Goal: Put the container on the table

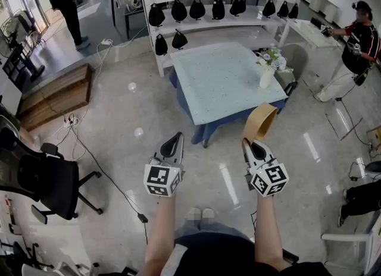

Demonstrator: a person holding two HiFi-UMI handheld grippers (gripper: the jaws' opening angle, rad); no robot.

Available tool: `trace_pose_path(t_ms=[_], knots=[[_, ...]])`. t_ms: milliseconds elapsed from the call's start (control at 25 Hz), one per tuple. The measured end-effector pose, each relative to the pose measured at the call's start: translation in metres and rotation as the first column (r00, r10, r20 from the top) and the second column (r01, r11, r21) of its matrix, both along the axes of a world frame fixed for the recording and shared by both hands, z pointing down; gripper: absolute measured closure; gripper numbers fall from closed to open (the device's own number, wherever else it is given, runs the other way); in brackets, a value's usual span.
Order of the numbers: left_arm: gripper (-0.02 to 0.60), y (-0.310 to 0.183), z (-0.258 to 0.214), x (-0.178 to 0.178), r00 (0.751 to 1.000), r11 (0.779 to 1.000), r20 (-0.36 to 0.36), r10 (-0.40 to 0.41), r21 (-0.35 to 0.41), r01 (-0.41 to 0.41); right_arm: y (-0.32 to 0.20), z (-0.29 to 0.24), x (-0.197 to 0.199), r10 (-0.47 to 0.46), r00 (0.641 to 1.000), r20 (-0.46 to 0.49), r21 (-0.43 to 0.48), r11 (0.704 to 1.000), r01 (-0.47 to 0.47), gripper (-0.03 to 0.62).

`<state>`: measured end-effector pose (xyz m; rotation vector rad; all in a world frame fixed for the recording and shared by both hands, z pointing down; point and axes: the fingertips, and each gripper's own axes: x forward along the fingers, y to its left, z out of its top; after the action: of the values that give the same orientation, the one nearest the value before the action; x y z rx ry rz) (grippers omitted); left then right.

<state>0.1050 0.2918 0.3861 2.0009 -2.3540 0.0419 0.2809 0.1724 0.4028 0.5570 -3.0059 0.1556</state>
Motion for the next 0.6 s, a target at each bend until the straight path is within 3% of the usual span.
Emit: trace_pose_path(t_ms=[600], knots=[[0.580, 0.0006, 0.0001, 0.0021, 1.000, 1.000, -0.003, 0.007, 0.000, -0.007, 0.0042, -0.0038, 0.0018, 0.003, 1.000, 0.009, 0.000, 1.000, -0.003, 0.594]])
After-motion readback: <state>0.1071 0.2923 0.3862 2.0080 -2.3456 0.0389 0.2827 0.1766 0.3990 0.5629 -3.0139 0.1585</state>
